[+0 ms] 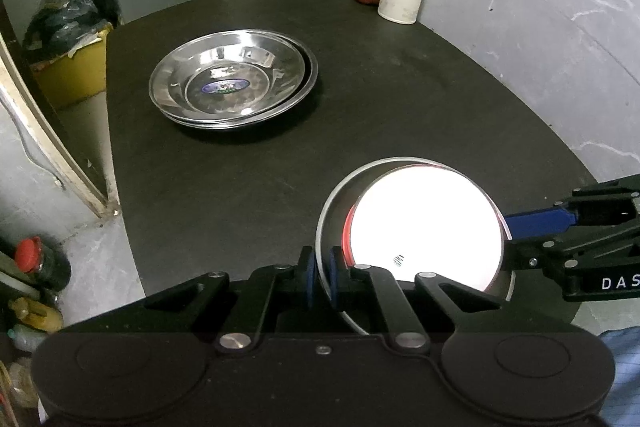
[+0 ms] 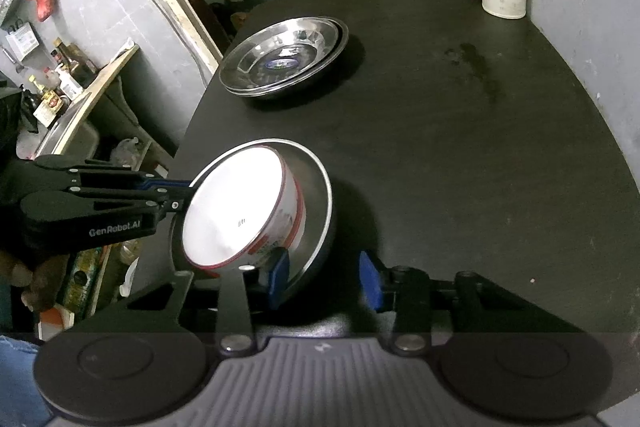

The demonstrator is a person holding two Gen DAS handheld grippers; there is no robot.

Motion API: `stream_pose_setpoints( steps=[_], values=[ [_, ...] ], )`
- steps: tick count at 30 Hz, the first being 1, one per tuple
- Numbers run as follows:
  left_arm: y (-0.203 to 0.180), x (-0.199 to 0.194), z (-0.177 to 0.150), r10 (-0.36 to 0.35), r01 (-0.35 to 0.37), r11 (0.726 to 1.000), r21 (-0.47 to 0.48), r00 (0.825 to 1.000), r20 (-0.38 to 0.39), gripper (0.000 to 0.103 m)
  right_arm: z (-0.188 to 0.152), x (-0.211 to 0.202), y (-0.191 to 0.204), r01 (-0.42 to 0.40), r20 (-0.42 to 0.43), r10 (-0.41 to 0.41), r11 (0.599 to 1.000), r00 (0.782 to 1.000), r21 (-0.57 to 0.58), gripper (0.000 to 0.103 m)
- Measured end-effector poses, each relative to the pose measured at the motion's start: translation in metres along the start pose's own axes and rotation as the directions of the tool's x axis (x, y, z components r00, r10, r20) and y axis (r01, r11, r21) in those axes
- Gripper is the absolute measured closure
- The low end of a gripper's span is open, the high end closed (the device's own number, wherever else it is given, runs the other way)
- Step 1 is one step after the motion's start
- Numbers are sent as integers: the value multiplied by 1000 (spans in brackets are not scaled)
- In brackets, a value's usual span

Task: Organize plates and bowls
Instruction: 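Close both grippers on the steel bowl rim, then lift the steel bowl with both grippers and carry it over the plate stack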

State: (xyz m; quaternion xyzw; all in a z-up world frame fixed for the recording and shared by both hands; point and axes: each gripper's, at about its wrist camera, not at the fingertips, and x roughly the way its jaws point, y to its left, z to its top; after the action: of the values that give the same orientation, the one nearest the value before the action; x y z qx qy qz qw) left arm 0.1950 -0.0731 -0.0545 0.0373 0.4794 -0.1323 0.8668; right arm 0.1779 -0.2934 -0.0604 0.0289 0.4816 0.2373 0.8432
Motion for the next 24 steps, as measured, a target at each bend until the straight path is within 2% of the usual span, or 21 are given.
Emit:
stream_pose_setpoints(
  steps=[3, 5, 12, 16, 24],
  values=[
    [1, 0, -1, -3, 3, 1000, -4, 1000, 2, 97, 0, 0, 1, -3, -5, 3, 1000, 1000, 8, 60],
    [2, 0, -1, -7, 7, 1000, -9, 1000, 3, 97, 1, 0, -2, -22, -9, 22, 999, 1000, 26, 65],
    [5, 0, -1, -13, 13, 999, -29, 1000, 7, 97, 3, 2, -3, -35, -28, 36, 998, 999, 51, 66],
    [6, 0, -1, -21, 22, 999, -32, 1000, 8, 98, 3, 2, 0, -57, -28, 58, 998, 998, 35, 79],
    [11, 2, 1, -36, 36, 998, -47, 999, 6, 98, 4, 2, 1, -56, -26, 57, 997, 998, 52, 79]
  ],
)
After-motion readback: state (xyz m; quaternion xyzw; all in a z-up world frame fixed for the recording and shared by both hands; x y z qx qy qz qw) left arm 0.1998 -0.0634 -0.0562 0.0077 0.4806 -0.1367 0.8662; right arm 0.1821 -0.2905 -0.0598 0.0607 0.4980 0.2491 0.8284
